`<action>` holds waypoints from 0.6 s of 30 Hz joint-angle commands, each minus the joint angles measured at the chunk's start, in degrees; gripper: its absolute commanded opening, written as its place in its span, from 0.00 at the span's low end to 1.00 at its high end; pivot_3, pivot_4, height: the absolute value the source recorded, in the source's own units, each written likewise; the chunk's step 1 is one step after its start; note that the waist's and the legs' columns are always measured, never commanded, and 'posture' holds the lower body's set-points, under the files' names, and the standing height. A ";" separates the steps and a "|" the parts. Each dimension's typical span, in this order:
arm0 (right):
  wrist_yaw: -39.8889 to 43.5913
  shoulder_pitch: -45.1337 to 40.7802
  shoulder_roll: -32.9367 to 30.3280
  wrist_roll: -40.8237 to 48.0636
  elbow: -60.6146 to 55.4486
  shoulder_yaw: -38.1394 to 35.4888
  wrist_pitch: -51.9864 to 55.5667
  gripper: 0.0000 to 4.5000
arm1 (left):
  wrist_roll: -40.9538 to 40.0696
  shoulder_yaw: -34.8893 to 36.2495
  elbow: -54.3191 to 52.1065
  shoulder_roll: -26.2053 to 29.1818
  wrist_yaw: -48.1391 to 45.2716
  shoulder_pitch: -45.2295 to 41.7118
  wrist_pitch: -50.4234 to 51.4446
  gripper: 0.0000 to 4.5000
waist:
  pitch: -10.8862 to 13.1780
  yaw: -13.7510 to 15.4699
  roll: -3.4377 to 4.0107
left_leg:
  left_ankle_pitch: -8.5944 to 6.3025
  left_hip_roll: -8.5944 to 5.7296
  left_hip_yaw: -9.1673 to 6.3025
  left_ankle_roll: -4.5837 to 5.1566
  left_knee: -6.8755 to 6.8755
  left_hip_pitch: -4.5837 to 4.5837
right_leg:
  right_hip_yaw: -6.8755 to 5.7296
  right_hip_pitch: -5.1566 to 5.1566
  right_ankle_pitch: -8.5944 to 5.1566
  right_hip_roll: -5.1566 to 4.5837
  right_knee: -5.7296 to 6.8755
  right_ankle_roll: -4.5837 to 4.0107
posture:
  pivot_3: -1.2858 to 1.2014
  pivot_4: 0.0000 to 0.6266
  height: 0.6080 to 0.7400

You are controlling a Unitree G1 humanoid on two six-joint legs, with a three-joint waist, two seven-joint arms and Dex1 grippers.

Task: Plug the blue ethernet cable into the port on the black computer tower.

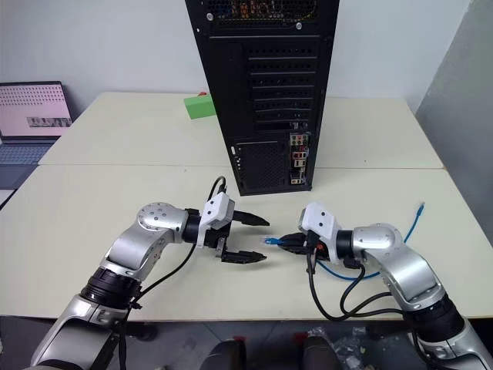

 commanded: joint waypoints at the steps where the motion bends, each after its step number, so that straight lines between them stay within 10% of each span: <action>1: 0.37 -1.03 -0.19 0.14 -2.92 -0.23 -0.96 0.00 | -0.14 0.46 -1.45 -0.44 -0.50 -0.65 -0.86 0.81 | 0.00 0.00 0.00 | 0.00 0.00 0.00 0.00 0.00 0.00 | 0.00 0.00 0.00 0.00 0.00 0.00 | 0.52 0.24 1.00; 18: 2.40 -1.96 -1.68 -0.69 -2.77 0.99 -1.53 0.00 | 1.23 -0.16 -1.23 -0.55 -1.79 -0.39 -2.26 0.07 | 0.00 0.00 0.00 | 0.00 0.00 0.00 0.00 0.00 0.00 | 0.00 0.00 0.00 0.00 0.00 0.00 | 0.52 0.24 1.00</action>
